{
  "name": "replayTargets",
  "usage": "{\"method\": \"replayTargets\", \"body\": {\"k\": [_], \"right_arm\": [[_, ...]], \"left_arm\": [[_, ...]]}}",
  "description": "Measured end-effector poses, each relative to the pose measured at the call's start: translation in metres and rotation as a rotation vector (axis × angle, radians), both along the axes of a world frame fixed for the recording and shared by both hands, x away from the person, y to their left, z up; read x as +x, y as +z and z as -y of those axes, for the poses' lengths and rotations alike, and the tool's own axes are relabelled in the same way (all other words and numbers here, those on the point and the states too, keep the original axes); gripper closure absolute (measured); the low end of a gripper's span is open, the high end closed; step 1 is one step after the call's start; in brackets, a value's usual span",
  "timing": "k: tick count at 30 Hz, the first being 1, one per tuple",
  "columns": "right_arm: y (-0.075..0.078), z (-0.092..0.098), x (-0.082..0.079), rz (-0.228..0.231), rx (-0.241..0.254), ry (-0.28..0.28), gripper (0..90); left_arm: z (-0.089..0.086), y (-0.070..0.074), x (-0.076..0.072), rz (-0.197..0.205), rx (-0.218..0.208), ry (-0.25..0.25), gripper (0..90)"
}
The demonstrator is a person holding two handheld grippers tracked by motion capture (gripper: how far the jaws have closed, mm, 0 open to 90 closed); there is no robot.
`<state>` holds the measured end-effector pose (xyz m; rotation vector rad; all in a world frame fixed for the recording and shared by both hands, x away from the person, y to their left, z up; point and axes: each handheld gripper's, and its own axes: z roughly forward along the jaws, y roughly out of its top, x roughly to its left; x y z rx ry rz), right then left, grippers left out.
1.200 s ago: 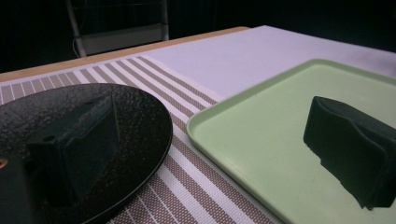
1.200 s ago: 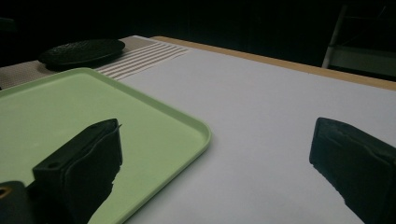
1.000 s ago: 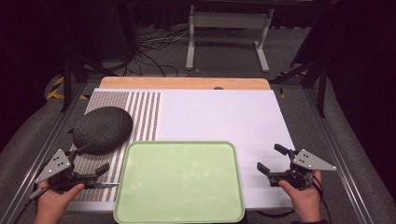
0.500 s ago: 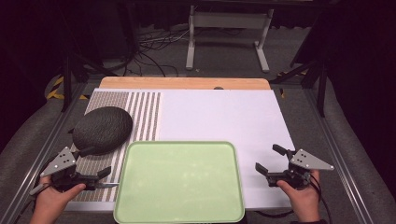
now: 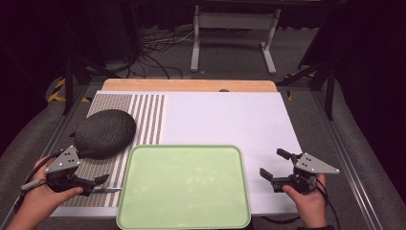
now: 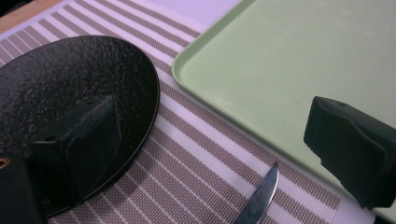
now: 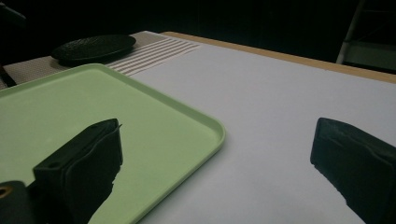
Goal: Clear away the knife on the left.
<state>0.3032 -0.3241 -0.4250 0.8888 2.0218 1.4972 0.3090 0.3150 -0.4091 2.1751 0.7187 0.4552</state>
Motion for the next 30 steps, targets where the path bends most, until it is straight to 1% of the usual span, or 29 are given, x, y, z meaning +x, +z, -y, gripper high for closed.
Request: {"method": "replayTargets", "body": {"k": [2, 7, 8, 9, 10, 11, 13, 14, 18, 21, 22, 23, 24, 25, 26, 27, 28, 30], "right_arm": [[0.0, 0.0, 0.0, -0.003, -0.002, 0.002, 2.9], [-0.001, 0.0, 0.001, -0.006, -0.003, 0.004, 3.0], [-0.001, 0.0, 0.001, -0.011, -0.002, 0.004, 3.0], [-0.001, 0.0, 0.001, -0.011, -0.002, 0.004, 3.0], [-0.002, -0.001, 0.001, -0.012, -0.001, 0.004, 2.9], [-0.002, -0.001, 0.002, -0.012, 0.003, 0.002, 2.5], [-0.003, -0.001, 0.002, -0.012, 0.003, 0.004, 2.4], [-0.003, -0.001, 0.002, -0.012, 0.003, 0.004, 2.4], [-0.003, -0.002, 0.002, -0.013, -0.004, 0.01, 2.3], [-0.003, -0.002, 0.002, -0.012, -0.008, 0.012, 2.2], [-0.004, -0.003, 0.002, -0.013, -0.006, 0.011, 2.0], [-0.004, -0.003, 0.003, -0.01, -0.001, 0.011, 1.8], [-0.004, -0.003, 0.003, -0.008, 0.007, 0.009, 1.7], [-0.004, -0.004, 0.003, -0.005, 0.015, 0.009, 1.7], [-0.004, -0.004, 0.003, -0.001, 0.017, 0.009, 1.8], [-0.004, -0.004, 0.004, 0.001, 0.016, 0.01, 1.8], [-0.004, -0.004, 0.004, 0.002, 0.014, 0.009, 1.8], [-0.005, -0.004, 0.004, 0.001, 0.014, 0.009, 1.9]], "left_arm": [[0.0, 0.003, 0.001, -0.011, 0.036, -0.013, 4.7], [0.001, 0.009, 0.003, -0.039, 0.096, -0.032, 5.3], [0.001, 0.01, 0.004, -0.056, 0.116, -0.041, 6.5], [0.001, 0.01, 0.004, -0.056, 0.116, -0.041, 7.2], [0.002, 0.011, 0.006, -0.067, 0.142, -0.051, 7.2], [0.002, 0.012, 0.006, -0.066, 0.162, -0.054, 7.3], [0.003, 0.012, 0.008, -0.086, 0.191, -0.06, 7.7], [0.003, 0.012, 0.008, -0.086, 0.191, -0.06, 7.8], [0.004, 0.014, 0.01, -0.109, 0.23, -0.075, 8.1], [0.003, 0.014, 0.011, -0.124, 0.249, -0.08, 8.1], [0.003, 0.014, 0.012, -0.137, 0.249, -0.085, 8.5], [0.002, 0.013, 0.012, -0.152, 0.239, -0.094, 9.6], [0.002, 0.013, 0.013, -0.163, 0.24, -0.094, 9.9], [0.002, 0.013, 0.013, -0.172, 0.248, -0.089, 9.8], [0.002, 0.013, 0.013, -0.172, 0.248, -0.089, 9.7], [0.001, 0.012, 0.014, -0.182, 0.274, -0.088, 9.7], [0.001, 0.012, 0.014, -0.182, 0.274, -0.088, 9.7], [0.0, 0.012, 0.016, -0.202, 0.281, -0.088, 9.8]]}}
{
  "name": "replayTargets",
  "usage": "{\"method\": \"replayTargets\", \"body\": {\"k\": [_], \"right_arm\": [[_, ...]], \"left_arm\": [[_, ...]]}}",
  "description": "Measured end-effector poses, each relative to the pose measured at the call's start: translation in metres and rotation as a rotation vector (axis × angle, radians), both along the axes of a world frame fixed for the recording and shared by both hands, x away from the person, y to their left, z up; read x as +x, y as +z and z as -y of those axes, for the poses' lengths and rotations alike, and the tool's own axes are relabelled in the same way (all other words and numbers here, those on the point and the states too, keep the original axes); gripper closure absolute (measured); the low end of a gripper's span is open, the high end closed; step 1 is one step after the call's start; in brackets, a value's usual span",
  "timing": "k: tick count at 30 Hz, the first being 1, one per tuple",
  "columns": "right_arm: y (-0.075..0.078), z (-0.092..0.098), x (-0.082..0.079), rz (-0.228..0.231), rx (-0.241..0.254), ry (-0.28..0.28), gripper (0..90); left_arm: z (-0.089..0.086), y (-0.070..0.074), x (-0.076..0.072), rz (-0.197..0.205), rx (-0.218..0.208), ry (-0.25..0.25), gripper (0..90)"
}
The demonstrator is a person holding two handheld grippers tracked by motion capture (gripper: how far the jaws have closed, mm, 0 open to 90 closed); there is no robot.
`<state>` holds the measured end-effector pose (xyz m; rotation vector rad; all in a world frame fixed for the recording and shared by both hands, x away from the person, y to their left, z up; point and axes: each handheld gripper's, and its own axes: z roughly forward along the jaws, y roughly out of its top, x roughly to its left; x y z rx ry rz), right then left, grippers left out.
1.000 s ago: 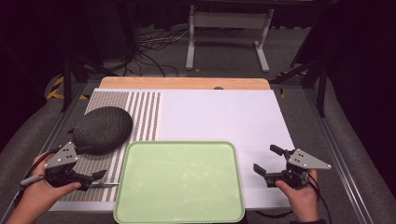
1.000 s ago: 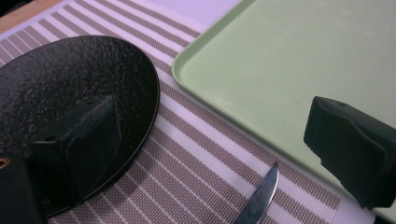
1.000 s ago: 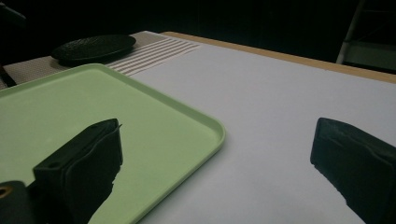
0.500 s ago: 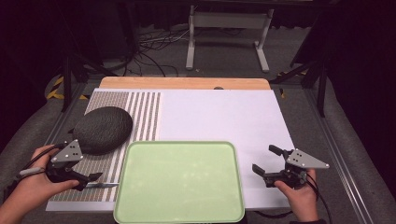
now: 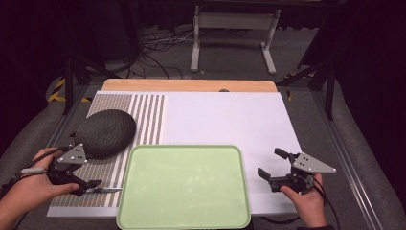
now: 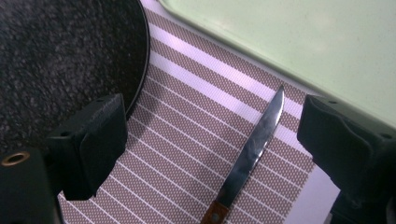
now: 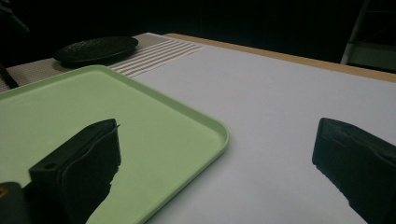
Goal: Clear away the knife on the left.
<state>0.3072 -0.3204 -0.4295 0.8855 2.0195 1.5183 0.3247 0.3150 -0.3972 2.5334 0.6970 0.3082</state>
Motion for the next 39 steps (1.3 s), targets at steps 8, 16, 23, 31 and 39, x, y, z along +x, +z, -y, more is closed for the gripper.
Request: {"method": "replayTargets", "body": {"k": [8, 16, 23, 31, 39], "right_arm": [[-0.003, -0.001, 0.002, -0.017, -0.007, -0.009, 4.1], [-0.003, 0.0, 0.002, -0.019, -0.008, -0.004, 4.3], [-0.004, -0.001, 0.003, -0.026, -0.014, 0.002, 4.6], [-0.004, -0.002, 0.003, -0.025, -0.022, 0.008, 4.4], [-0.004, -0.003, 0.003, -0.027, -0.029, 0.012, 5.1]], "left_arm": [[0.003, 0.002, 0.004, -0.033, 0.086, -0.027, 11.0], [0.006, -0.004, 0.009, -0.081, 0.178, -0.069, 12.2], [0.009, -0.007, 0.015, -0.136, 0.264, -0.105, 12.6], [0.006, -0.012, 0.016, -0.201, 0.328, -0.157, 15.5], [0.005, -0.016, 0.017, -0.223, 0.388, -0.245, 21.1]]}}
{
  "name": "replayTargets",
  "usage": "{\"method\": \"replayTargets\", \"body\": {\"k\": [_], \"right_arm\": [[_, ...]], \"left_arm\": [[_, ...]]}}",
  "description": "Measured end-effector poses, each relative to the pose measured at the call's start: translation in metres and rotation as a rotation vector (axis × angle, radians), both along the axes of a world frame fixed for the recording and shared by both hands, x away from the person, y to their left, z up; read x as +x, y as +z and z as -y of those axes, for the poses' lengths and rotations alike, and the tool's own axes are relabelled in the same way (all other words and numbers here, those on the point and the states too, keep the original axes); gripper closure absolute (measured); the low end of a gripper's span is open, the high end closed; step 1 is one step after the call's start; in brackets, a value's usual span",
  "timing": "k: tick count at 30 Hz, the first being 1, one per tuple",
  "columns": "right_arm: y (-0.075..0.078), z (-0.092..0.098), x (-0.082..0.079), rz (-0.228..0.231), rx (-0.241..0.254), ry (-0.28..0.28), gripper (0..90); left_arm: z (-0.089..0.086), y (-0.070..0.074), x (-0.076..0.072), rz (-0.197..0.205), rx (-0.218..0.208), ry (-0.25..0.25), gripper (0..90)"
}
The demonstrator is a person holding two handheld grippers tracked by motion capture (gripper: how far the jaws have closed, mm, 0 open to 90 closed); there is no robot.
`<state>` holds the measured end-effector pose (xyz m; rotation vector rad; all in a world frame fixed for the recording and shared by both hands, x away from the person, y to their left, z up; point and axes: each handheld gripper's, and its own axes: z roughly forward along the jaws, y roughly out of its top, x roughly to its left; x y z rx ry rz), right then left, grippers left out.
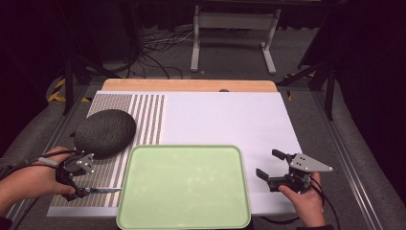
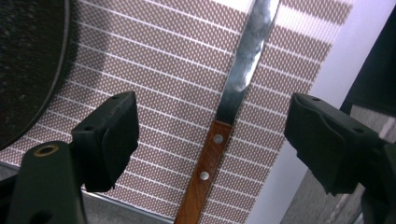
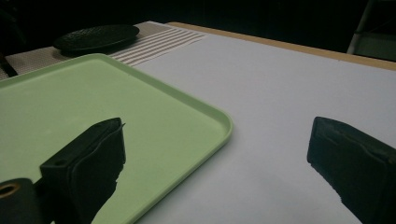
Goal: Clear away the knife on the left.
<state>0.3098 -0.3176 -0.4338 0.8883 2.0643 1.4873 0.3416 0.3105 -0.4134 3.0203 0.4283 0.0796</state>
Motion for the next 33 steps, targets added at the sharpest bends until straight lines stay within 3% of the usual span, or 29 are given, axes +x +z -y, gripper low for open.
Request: {"method": "replayTargets", "body": {"k": [4, 11, 13, 18, 23, 28, 33], "right_arm": [[0.0, 0.0, 0.0, 0.0, -0.003, 0.003, 5.5], [0.0, 0.0, 0.0, -0.001, -0.004, 0.009, 6.4], [0.0, -0.001, 0.0, -0.002, -0.004, 0.012, 6.4], [0.0, 0.0, 0.0, 0.001, -0.005, 0.013, 6.6], [0.0, -0.001, 0.0, 0.0, -0.006, 0.017, 6.7], [0.0, -0.001, 0.0, -0.002, -0.007, 0.02, 6.4], [0.0, -0.002, -0.001, -0.008, 0.013, 0.032, 6.4]], "left_arm": [[0.001, -0.008, 0.002, -0.002, 0.044, -0.076, 25.7], [0.0, -0.014, 0.005, -0.026, 0.077, -0.146, 38.2], [-0.001, -0.016, 0.005, -0.052, 0.106, -0.167, 44.3], [-0.001, -0.019, 0.004, -0.059, 0.147, -0.21, 52.3], [-0.002, -0.021, 0.004, -0.063, 0.19, -0.233, 63.3], [0.0, -0.023, 0.001, -0.085, 0.203, -0.262, 76.5], [-0.001, -0.023, 0.002, -0.09, 0.198, -0.265, 77.4]]}}
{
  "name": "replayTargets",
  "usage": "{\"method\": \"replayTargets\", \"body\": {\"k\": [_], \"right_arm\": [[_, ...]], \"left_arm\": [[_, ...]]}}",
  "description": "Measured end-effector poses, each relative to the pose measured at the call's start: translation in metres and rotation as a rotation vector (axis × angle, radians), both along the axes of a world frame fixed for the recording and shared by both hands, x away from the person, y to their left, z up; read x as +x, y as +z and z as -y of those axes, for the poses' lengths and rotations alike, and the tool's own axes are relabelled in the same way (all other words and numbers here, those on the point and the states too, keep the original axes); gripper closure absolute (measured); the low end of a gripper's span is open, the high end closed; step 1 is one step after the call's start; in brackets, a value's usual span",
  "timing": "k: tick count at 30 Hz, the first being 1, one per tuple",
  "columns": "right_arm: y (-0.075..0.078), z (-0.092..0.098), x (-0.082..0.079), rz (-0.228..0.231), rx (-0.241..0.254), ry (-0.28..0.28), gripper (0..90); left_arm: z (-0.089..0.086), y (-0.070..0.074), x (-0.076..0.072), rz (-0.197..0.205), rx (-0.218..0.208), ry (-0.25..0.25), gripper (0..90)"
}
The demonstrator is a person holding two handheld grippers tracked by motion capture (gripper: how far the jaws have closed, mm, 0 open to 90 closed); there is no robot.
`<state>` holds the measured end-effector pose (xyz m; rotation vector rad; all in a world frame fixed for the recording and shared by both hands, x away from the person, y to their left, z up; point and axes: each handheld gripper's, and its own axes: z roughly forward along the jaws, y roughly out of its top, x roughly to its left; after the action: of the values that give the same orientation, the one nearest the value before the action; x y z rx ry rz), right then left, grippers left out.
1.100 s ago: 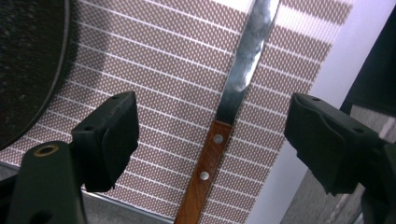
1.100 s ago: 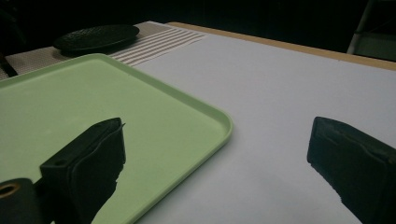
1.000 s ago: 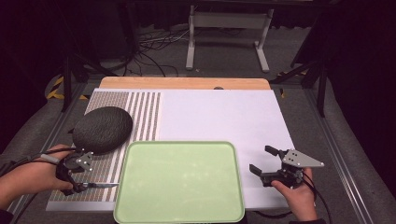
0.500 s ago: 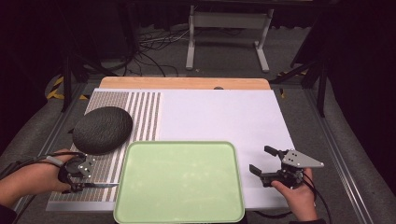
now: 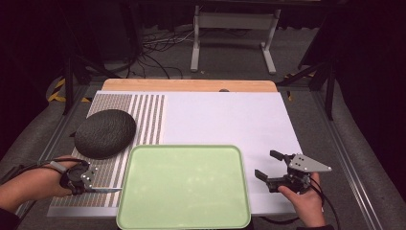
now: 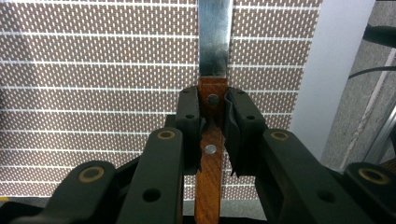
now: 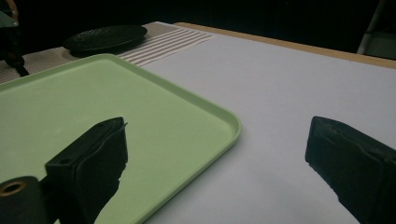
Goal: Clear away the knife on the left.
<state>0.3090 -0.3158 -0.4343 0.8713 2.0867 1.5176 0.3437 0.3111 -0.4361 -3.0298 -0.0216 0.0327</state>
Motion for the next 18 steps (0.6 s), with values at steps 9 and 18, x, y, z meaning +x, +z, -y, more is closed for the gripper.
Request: {"method": "replayTargets", "body": {"k": [9, 18], "right_arm": [[0.001, 0.0, 0.0, -0.003, 0.013, 0.003, 6.3], [0.001, -0.002, 0.0, -0.004, 0.015, 0.006, 6.3]], "left_arm": [[-0.001, 0.008, -0.002, 0.015, 0.011, 0.07, 77.9], [-0.01, 0.039, -0.002, 0.023, -0.023, 0.192, 77.9]]}}
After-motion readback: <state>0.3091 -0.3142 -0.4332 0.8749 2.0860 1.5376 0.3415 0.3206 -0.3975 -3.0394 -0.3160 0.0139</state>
